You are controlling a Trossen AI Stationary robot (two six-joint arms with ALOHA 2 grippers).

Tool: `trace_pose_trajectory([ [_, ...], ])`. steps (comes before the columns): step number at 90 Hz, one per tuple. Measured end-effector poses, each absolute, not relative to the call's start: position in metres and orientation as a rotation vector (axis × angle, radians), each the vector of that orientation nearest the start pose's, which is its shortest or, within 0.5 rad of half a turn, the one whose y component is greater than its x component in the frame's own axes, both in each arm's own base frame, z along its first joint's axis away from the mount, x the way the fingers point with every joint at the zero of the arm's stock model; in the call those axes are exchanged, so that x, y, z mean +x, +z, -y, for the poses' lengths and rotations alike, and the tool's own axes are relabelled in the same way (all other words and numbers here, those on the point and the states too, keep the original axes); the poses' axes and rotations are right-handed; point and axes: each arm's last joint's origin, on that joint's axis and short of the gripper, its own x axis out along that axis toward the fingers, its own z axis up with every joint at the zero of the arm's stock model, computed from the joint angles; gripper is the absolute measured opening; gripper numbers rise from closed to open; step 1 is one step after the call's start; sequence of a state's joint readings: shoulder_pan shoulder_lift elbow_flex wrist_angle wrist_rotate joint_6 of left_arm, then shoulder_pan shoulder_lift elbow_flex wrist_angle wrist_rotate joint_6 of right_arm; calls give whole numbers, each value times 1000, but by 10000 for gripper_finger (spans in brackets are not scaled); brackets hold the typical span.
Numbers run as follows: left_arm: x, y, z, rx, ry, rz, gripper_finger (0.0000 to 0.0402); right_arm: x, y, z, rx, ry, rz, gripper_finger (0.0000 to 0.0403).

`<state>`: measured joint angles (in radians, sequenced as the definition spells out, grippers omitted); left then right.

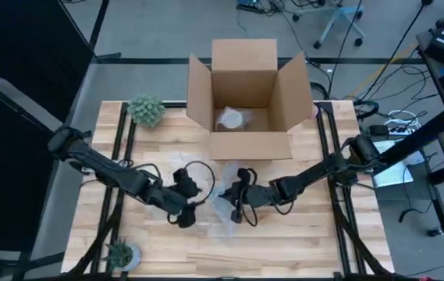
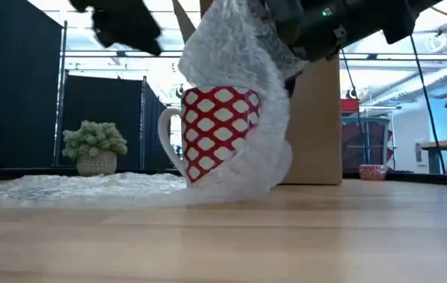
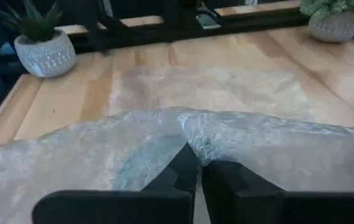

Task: Wrap mug
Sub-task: Wrap the red mug with the bubble wrap

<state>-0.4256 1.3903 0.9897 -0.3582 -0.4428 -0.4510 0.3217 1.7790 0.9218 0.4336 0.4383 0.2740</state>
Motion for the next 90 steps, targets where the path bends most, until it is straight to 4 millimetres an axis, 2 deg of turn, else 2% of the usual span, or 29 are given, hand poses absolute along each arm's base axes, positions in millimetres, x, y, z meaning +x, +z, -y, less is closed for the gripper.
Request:
trace_pose_trajectory([
  [11,285,255,97,-119,138,-640,180,351,177,-103,102,-167,-372,0],
  [27,306,228,91,-91,82,-719,180,352,177,-102,88,-170,-375,0],
  [39,314,205,86,-79,116,-805,180,352,177,-102,79,-168,-377,0],
  [55,316,199,88,-72,116,-826,180,356,182,-103,64,-166,-397,2],
  [64,315,198,88,-70,115,-834,180,361,194,-105,31,-169,-441,15],
  [75,315,199,88,-73,111,-828,180,368,221,-107,-2,-179,-515,46],
  [90,314,199,88,-71,109,-835,180,363,252,-107,-44,-213,-707,96],
])
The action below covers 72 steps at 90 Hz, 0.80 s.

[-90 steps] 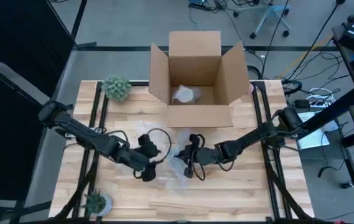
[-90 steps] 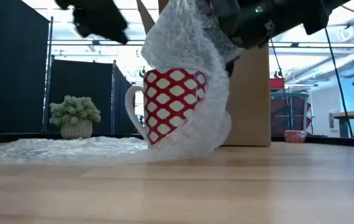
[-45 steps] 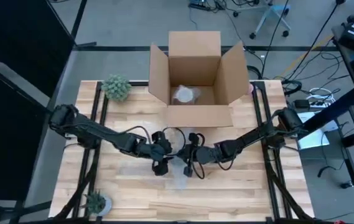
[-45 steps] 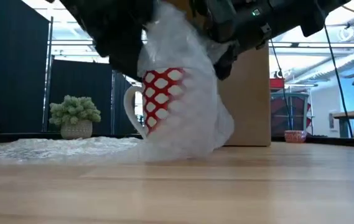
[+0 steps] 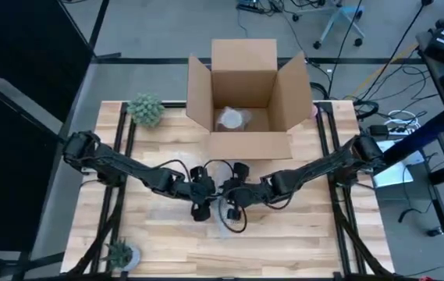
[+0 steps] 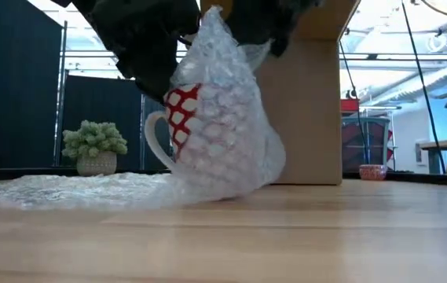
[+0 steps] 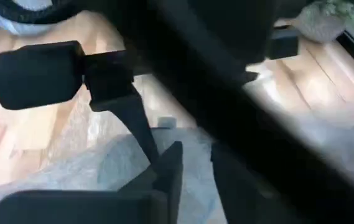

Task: Wrap mug
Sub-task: Wrap the red mug with the bubble wrap

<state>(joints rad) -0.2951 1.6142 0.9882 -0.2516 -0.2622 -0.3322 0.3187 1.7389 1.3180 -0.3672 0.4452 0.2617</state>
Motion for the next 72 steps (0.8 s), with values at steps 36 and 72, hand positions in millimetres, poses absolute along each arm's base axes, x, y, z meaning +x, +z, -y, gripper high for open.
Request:
trace_pose_trajectory([
  [36,315,199,88,-74,108,-826,180,358,270,-98,161,-391,-875,177],
  [72,317,202,88,-87,103,-798,180,392,207,-90,230,-385,-1008,194],
])
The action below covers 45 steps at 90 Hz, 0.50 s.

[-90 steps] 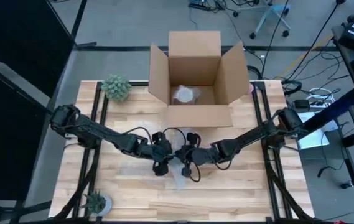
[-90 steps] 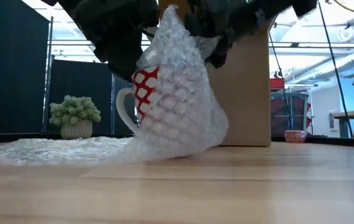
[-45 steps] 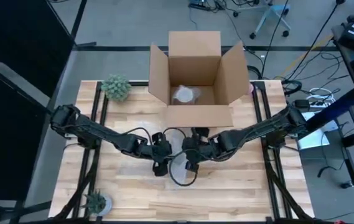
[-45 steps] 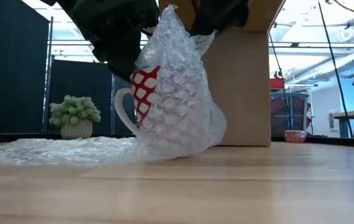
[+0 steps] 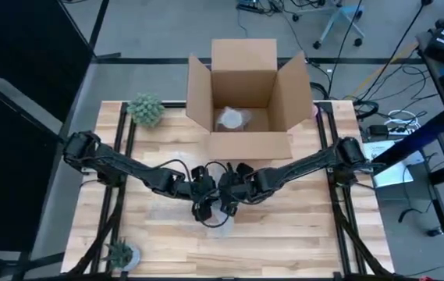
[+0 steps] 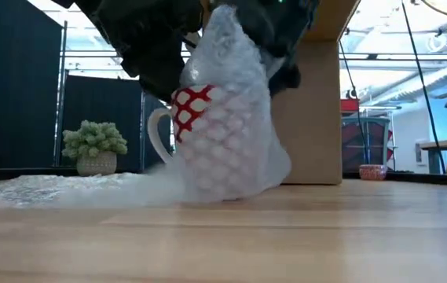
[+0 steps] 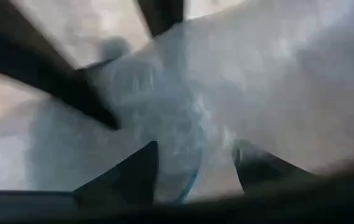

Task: Wrap mug
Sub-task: Wrap the red mug with the bubble wrap

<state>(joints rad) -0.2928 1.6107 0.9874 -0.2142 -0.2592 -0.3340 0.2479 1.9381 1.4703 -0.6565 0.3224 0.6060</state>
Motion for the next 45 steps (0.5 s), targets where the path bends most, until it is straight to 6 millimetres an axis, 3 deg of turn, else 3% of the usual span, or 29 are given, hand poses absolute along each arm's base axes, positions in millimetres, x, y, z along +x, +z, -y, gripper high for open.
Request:
trace_pose_trajectory([
  [16,308,219,87,-110,67,-767,180,397,193,-89,225,-367,-1050,194],
  [32,295,244,86,-116,56,-718,180,400,196,-90,221,-342,-1009,194],
  [45,295,247,82,-85,133,-687,180,404,197,-90,213,-318,-973,194],
])
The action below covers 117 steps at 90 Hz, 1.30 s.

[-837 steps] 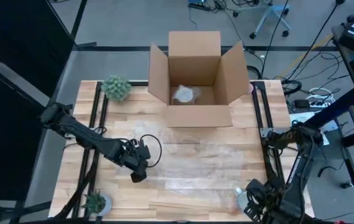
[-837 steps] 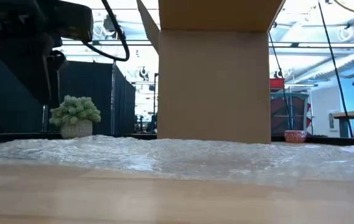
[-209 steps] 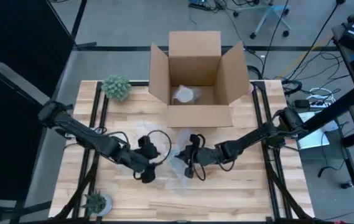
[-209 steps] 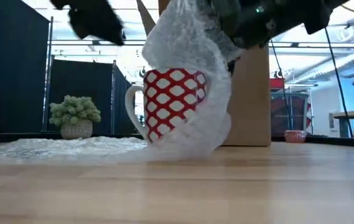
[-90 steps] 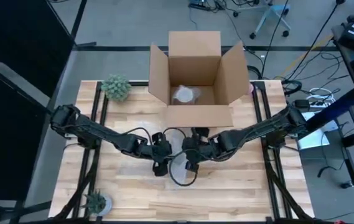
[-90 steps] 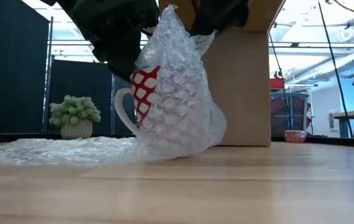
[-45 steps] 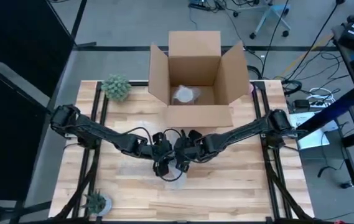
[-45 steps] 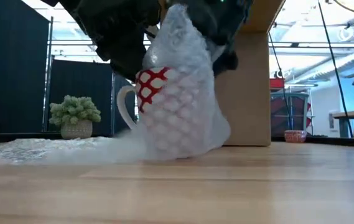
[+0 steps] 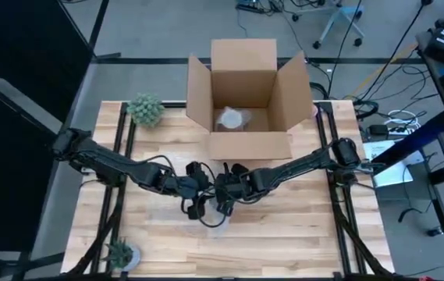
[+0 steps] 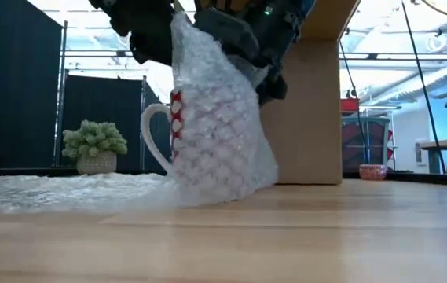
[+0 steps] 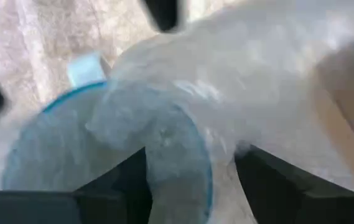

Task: Wrap mug
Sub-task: Wrap the red mug with the bubble wrap

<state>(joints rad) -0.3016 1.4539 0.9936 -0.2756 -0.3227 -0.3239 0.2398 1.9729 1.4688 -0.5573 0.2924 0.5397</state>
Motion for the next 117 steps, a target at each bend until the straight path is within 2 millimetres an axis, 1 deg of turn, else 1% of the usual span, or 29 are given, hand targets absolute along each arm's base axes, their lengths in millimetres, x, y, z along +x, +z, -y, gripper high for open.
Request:
trace_pose_trajectory([
  [7,301,240,80,-78,175,-675,180,404,197,-90,209,-310,-974,194],
  [15,307,224,80,-71,192,-710,180,403,195,-91,203,-304,-991,194],
  [26,314,209,89,-81,129,-740,180,402,194,-91,193,-298,-1000,194],
  [32,316,202,92,-74,122,-758,180,402,195,-92,183,-290,-999,194],
  [44,320,196,93,-72,124,-767,180,398,202,-91,182,-279,-1000,194],
  [55,321,196,94,-74,123,-758,180,393,211,-90,179,-277,-1004,194],
  [59,320,195,93,-73,120,-767,180,388,218,-89,177,-284,-1005,194],
  [62,319,193,93,-74,121,-779,180,384,230,-87,184,-282,-979,194],
  [68,321,194,94,-77,113,-764,180,373,254,-85,191,-281,-950,194],
  [73,321,194,94,-77,111,-763,180,366,262,-84,190,-287,-958,194],
  [81,321,194,94,-77,107,-764,180,358,267,-84,185,-287,-972,194],
  [88,321,194,94,-76,107,-764,180,349,290,-86,206,-259,-901,194],
  [91,321,194,94,-75,106,-765,180,345,297,-89,202,-239,-877,194],
  [97,321,194,94,-75,106,-764,180,341,299,-99,171,-198,-876,194],
  [105,321,194,94,-75,106,-765,180,341,290,-122,90,-105,-890,194],
  [113,321,194,94,-75,106,-765,180,343,287,-145,7,-11,-847,194],
  [117,321,194,94,-75,106,-765,180,346,279,-156,-30,13,-840,194],
])
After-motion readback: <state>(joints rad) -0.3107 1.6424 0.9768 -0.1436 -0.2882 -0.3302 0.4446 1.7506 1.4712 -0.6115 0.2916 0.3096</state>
